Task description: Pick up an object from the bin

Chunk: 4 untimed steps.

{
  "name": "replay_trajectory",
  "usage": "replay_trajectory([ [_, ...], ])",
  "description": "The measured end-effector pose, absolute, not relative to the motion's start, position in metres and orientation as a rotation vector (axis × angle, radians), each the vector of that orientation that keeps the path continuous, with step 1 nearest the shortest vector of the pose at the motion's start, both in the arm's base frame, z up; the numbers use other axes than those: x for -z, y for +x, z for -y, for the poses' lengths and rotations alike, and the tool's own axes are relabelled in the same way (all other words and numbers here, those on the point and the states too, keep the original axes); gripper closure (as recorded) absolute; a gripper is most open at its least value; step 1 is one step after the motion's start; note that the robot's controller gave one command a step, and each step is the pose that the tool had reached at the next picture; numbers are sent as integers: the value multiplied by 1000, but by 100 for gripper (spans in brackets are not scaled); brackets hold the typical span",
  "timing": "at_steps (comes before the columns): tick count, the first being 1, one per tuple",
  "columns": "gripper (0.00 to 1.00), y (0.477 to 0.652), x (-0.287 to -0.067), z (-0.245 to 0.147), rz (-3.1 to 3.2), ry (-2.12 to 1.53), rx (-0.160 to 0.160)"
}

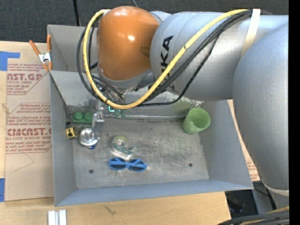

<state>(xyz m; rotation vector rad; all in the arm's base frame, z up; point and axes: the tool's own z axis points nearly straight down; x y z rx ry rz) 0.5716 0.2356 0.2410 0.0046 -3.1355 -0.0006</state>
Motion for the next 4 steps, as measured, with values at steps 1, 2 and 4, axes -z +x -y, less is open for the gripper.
replay_trajectory([
  [1, 0, 545, -155, -211, 3115, 374, -1],
  [2, 0, 496, -131, -145, 3073, 639, -1],
  [4, 100, 498, -75, -123, 3095, 587, 6],
])
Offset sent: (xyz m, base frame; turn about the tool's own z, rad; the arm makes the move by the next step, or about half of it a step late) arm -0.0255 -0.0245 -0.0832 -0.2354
